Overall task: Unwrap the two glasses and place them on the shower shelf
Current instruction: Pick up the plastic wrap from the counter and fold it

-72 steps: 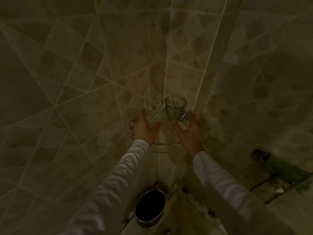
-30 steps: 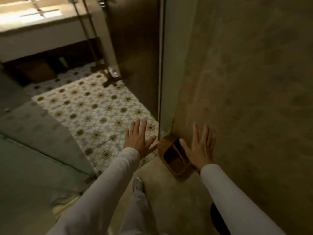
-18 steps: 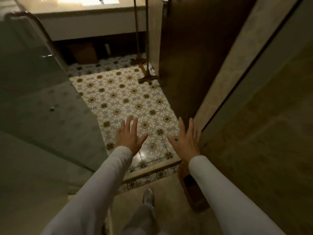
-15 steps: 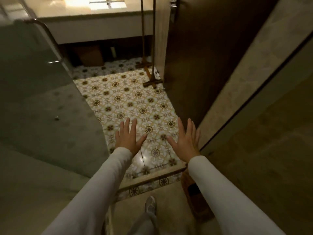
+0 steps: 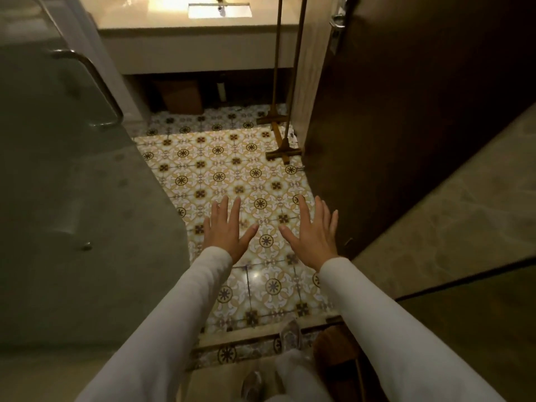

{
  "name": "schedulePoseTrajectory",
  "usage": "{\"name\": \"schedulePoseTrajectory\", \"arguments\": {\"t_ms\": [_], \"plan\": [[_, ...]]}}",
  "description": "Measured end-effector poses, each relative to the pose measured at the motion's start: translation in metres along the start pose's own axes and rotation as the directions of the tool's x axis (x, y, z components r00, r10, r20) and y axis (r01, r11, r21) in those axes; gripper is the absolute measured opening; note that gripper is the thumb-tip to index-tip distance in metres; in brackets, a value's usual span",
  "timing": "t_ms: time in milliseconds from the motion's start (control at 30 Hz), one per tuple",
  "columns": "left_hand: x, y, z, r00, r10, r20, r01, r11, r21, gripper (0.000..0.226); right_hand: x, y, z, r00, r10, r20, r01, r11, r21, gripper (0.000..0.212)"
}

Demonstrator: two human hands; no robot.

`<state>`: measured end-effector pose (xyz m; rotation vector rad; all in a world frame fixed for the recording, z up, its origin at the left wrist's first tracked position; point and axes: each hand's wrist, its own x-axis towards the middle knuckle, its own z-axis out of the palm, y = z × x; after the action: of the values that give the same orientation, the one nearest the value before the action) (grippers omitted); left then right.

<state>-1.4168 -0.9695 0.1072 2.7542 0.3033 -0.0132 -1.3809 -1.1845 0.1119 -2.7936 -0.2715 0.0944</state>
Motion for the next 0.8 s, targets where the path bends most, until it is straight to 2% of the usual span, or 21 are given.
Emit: {"name": "schedulePoseTrajectory", "arguments": {"t_ms": [367, 800], "plan": [[0.092, 0.054, 0.003, 0.988, -0.134, -0.073, 0.134, 0.991, 0.003, 0.082, 0.127, 0.031, -0.027, 0.994, -0.104, 0.019, 0.104, 0.995, 0.008, 0.083], [0.148, 0.050, -0.007, 0.981, -0.176, -0.079, 0.178, 0.984, 0.012, 0.081, 0.201, 0.014, -0.016, 0.989, -0.141, 0.051, 0.139, 0.989, 0.044, 0.085]]}}
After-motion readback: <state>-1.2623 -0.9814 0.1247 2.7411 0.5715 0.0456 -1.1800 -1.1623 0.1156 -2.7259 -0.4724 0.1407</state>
